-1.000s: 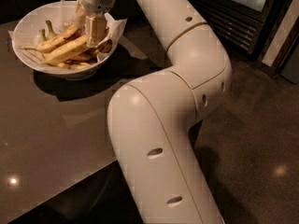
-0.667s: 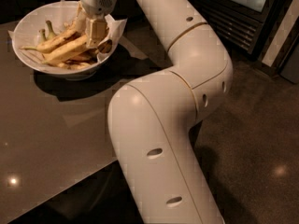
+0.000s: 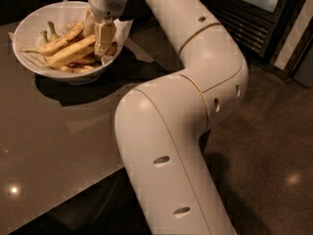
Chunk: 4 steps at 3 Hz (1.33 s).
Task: Pick banana from white bowl
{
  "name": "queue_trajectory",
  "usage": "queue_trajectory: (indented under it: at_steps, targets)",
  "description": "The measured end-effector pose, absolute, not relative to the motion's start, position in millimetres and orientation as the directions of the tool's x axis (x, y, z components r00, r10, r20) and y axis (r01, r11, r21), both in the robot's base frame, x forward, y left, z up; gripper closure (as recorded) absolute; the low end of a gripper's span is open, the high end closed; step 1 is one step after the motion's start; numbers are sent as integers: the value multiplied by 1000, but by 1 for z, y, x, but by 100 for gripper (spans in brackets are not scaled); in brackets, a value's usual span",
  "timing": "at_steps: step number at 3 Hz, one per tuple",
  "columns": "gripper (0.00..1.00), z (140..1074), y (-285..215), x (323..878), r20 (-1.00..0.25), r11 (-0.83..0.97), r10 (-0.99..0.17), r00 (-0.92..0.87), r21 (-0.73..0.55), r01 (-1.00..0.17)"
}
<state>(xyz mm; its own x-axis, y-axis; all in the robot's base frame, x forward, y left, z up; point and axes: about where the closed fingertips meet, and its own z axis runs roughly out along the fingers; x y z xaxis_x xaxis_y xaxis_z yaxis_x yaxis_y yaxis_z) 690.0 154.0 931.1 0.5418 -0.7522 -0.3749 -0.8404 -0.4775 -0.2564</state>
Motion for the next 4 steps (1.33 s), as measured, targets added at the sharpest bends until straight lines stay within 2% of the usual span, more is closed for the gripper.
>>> queue_trajectory:
  at_steps: [1,2,3,4]
  targets:
    - [46,926,153,690,-375,-482,-754,540,-244,-842]
    - [64,928,143,690,-387,-463,-761,520,-238,-854]
    - [88,927,152,698,-393,-448,-757,521,-269,-853]
    - [100,926,158,704,-398,-436,-755,521,-289,-852]
